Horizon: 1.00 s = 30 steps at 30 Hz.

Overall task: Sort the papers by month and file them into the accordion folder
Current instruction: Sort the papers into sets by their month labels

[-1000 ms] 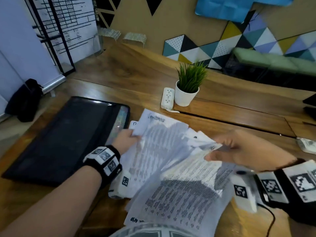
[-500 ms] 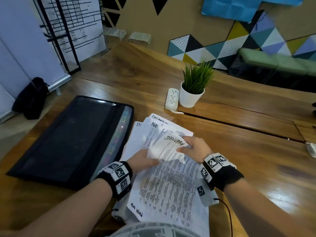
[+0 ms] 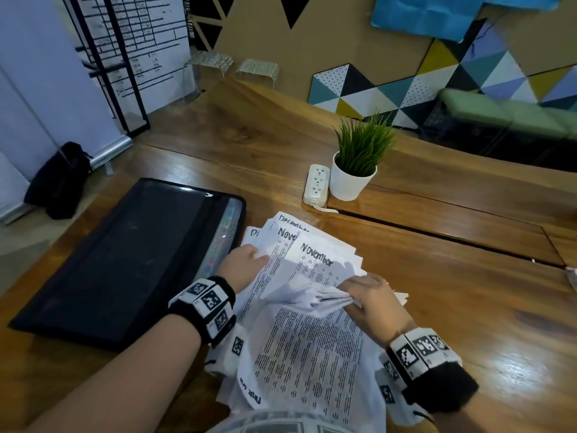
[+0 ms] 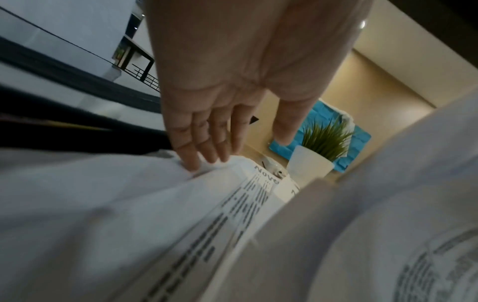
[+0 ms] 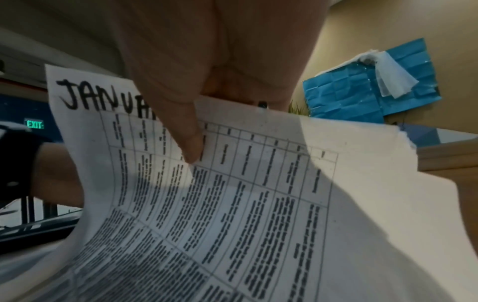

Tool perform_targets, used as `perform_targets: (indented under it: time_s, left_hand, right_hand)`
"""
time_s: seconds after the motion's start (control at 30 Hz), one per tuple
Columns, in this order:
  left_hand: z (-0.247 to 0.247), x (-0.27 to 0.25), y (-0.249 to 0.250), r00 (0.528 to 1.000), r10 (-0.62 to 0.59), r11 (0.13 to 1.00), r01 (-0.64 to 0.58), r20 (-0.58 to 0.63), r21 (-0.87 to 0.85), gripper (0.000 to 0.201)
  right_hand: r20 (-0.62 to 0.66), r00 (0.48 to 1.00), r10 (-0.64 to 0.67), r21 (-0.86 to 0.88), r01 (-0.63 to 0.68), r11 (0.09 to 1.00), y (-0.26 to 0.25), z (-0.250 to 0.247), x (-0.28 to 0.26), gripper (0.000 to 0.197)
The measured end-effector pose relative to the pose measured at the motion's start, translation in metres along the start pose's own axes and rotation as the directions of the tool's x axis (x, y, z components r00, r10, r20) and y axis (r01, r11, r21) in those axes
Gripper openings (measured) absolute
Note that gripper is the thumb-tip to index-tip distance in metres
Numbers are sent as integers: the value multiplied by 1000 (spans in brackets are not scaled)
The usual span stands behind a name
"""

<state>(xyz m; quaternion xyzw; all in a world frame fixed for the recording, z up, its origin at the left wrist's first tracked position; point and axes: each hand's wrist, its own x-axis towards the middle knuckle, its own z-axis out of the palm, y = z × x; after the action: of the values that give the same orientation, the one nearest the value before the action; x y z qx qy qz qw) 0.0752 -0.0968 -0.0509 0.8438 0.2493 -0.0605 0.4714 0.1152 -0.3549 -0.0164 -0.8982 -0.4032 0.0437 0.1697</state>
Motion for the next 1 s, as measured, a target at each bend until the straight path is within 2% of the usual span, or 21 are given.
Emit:
perform_targets:
  time_s: [0.07, 0.1, 0.17, 0.23, 0.3, 0.37, 0.43, 0.47, 0.53, 0.6, 0.67, 0.7, 0.77, 0.83, 0.9, 1.0]
  left_hand:
    - [8, 6, -3, 998, -44, 985, 38, 34, 169, 51]
    - [11, 8, -5, 998, -49, 981, 40, 46, 189, 51]
    - [16, 7, -4, 1000, 5, 991, -7, 12, 136, 46]
    - [20, 4, -2, 995, 96, 994, -94, -37, 59, 29]
    - [21, -1, -2, 989, 147, 985, -145, 8, -98, 15]
    - [20, -9, -1, 971, 197, 962, -165, 138, -217, 33]
    - [19, -14, 0, 954, 203, 967, -159, 221, -200, 47]
    - [19, -16, 1, 954, 196, 970, -156, 226, -185, 47]
    - [19, -16, 2, 963, 203, 967, -168, 180, -191, 32]
    - [20, -13, 1, 970, 208, 975, -196, 124, -102, 19]
    - [21, -7, -1, 983, 174, 985, -174, 63, -9, 13]
    - [22, -3, -1, 989, 149, 987, -150, 13, 60, 17]
    - [20, 3, -1, 993, 83, 969, -60, -87, 240, 38]
    - [16, 9, 0, 994, -18, 936, 54, -106, 349, 51]
    - [14, 12, 0, 995, -57, 911, 86, -84, 404, 48]
    - [13, 12, 0, 994, 14, 888, 39, -112, 458, 40]
  right_hand:
    - [-23, 1000, -18, 4, 18, 1000, -5, 1, -7, 28]
    - [-17, 1000, -3, 35, 4, 999, -6, 1, -9, 31]
    - [-13, 998, 62, 116, -60, 991, -6, 1, -10, 33]
    - [-23, 995, 102, 148, -97, 984, -4, 2, -10, 32]
    - [-22, 995, 100, 138, -96, 986, -2, 2, -8, 29]
    - [-21, 993, 117, 131, -114, 985, -2, 1, -5, 23]
    - [-6, 993, 115, 104, -113, 988, -1, 0, 0, 21]
    - [19, 994, 110, 88, -111, 990, -1, 0, 4, 21]
    - [93, 991, 99, 80, -107, 991, 1, 0, 11, 18]
    - [156, 984, 83, 116, -101, 988, 3, 0, 19, 23]
    - [221, 972, 77, 144, -111, 983, 4, 0, 27, 31]
    - [243, 967, 74, 144, -112, 983, 3, -1, 30, 33]
    - [253, 964, 74, 143, -113, 983, 3, 0, 32, 35]
    - [241, 967, 81, 147, -119, 982, 1, 1, 31, 35]
    - [226, 971, 80, 145, -114, 983, 0, 2, 27, 36]
    - [206, 975, 83, 138, -113, 984, 1, 2, 21, 37]
